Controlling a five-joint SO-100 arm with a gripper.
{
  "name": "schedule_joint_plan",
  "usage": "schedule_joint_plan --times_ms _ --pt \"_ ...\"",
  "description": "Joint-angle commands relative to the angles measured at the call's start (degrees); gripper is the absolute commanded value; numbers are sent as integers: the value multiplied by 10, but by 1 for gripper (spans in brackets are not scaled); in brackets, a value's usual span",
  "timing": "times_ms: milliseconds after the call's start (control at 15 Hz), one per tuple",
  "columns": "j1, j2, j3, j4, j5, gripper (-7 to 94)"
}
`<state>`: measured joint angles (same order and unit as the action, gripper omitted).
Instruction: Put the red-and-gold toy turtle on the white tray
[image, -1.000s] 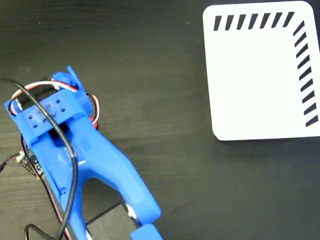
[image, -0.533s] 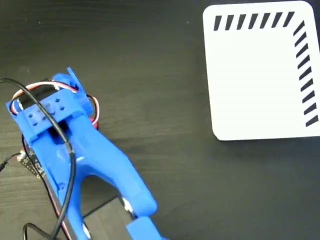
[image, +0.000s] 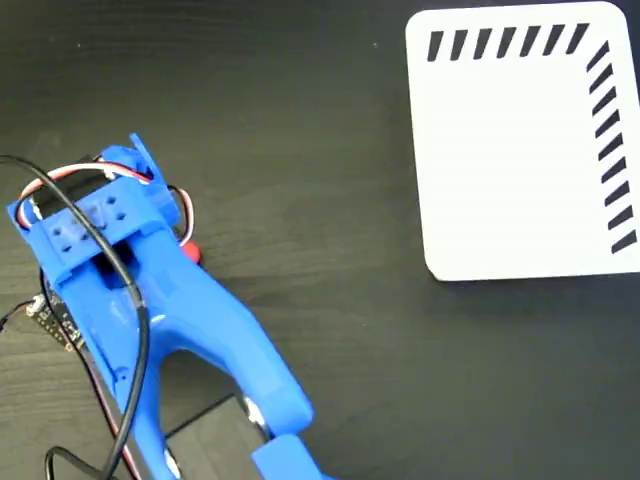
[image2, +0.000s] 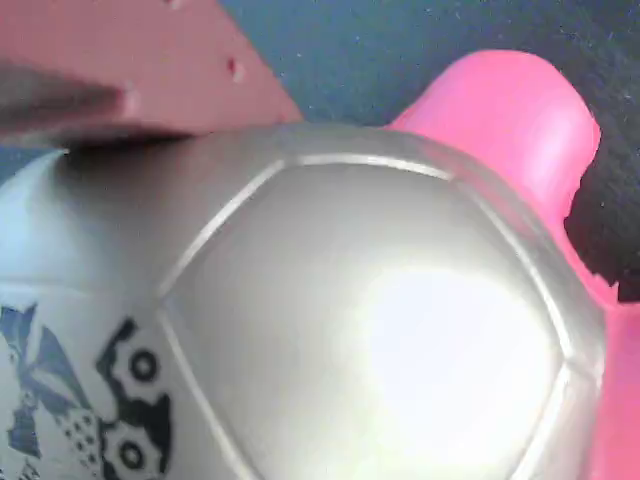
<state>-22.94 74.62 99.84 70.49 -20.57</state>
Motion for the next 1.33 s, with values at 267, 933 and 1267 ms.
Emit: schedule_joint_plan --times_ms 267,933,1267 --pt "3 69 -188 156 41 0" --pt "128 167 -278 204 68 0" --pt "355 178 -320 200 6 0"
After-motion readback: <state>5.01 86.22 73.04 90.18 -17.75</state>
